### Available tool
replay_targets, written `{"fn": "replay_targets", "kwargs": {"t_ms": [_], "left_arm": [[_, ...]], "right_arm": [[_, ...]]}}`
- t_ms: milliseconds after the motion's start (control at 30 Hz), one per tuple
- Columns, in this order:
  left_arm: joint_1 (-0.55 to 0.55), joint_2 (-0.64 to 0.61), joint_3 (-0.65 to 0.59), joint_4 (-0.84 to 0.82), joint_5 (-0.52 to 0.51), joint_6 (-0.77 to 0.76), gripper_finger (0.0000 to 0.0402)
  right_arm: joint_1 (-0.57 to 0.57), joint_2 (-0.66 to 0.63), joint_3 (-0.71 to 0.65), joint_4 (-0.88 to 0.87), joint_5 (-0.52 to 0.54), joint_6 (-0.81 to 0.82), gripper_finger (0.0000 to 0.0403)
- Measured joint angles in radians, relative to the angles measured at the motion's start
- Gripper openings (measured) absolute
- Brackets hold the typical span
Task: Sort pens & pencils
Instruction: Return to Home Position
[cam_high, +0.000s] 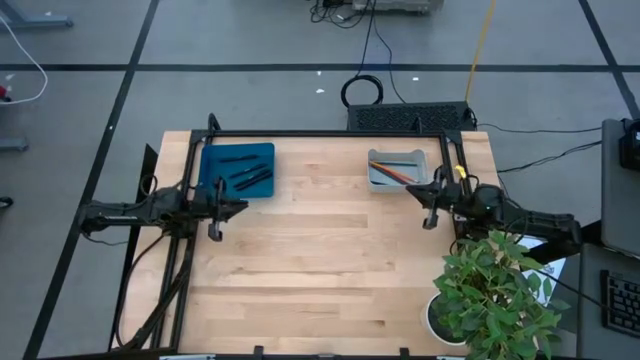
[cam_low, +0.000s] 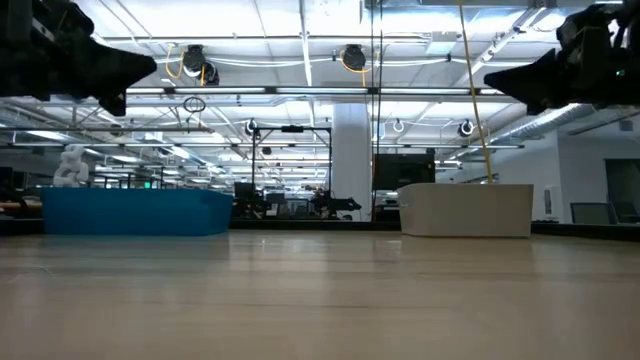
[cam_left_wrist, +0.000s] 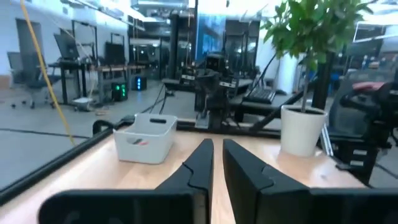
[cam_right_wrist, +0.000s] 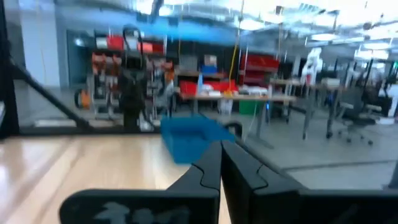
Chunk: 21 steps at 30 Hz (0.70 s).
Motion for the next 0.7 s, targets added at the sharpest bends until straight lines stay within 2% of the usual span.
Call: {"fn": "replay_targets", "kwargs": {"t_ms": [267,700], "left_arm": [[-0.021,0.000,0.002,-0.111,0.001,0.000,0.0042],[-0.026,0.004,0.002,-0.114,0.003,0.000,0.0042]], "right_arm": [[0.020,0.001,0.000,0.056,-0.003,0.000,0.0000],[0.020,0.008,0.000,0.055,-0.004,0.000,0.0000]]}}
